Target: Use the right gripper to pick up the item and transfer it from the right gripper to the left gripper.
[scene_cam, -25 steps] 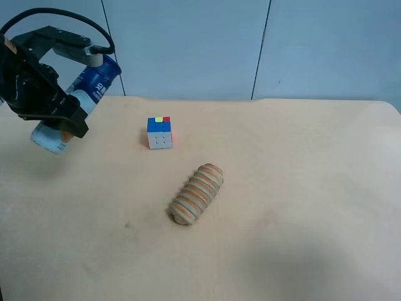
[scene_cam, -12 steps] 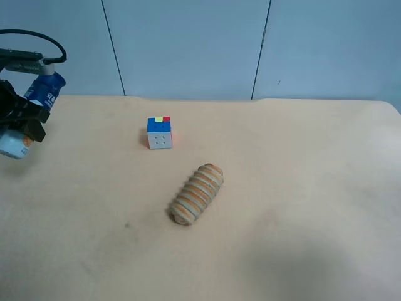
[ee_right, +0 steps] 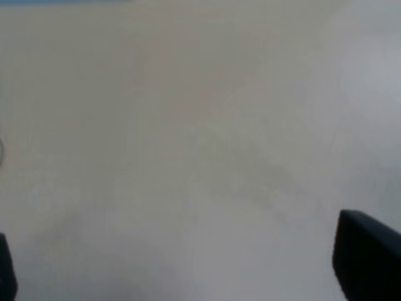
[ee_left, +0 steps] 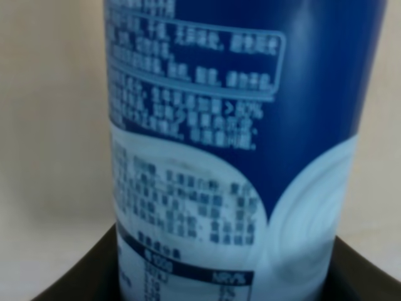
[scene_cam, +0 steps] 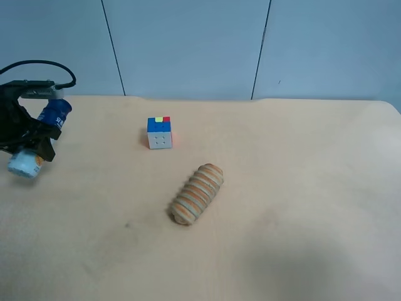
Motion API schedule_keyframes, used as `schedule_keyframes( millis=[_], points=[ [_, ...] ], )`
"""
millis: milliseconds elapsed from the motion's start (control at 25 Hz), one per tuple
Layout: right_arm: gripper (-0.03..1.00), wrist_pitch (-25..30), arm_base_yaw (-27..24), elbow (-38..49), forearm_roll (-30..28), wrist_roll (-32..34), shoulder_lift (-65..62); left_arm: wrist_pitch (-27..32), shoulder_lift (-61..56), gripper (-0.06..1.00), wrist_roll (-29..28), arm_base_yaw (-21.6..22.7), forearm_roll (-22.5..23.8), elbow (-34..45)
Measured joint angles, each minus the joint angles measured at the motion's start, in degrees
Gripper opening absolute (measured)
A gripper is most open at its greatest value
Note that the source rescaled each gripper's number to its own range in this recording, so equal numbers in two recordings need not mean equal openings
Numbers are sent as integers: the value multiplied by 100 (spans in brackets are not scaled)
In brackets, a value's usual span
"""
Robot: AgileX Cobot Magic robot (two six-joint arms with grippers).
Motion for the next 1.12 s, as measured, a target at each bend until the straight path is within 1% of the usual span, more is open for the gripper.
schedule_keyframes(
  millis=[120, 240, 360, 440, 840, 880, 920, 960, 1000, 1040, 1080, 1120],
  points=[
    [100, 0, 0, 0, 0, 0, 0, 43, 128, 0, 0, -17, -144, 0],
    [100, 0, 0, 0, 0, 0, 0, 104, 196, 0, 10, -17, -395, 0],
    [100, 0, 0, 0, 0, 0, 0, 173, 309, 0, 155, -22, -683, 0],
    [100, 0, 0, 0, 0, 0, 0, 185, 395, 0, 247, -22, -784, 0],
    [100, 0, 0, 0, 0, 0, 0, 126, 461, 1, 391, -22, -830, 0],
    [100, 0, 0, 0, 0, 0, 0, 125, 461, 10, 437, -22, -830, 0],
    [100, 0, 0, 0, 0, 0, 0, 112, 461, 28, 450, -22, -846, 0],
    [100, 0, 0, 0, 0, 0, 0, 80, 454, 55, 450, -22, -861, 0],
    [100, 0, 0, 0, 0, 0, 0, 39, 454, 72, 444, -22, -868, 0],
    [100, 0, 0, 0, 0, 0, 0, 6, 454, 85, 440, -22, -874, 0],
    [100, 0, 0, 0, 0, 0, 0, -22, 454, 92, 432, -22, -876, 0],
    [100, 0, 0, 0, 0, 0, 0, -45, 454, 95, 432, -22, -887, 0]
  ],
)
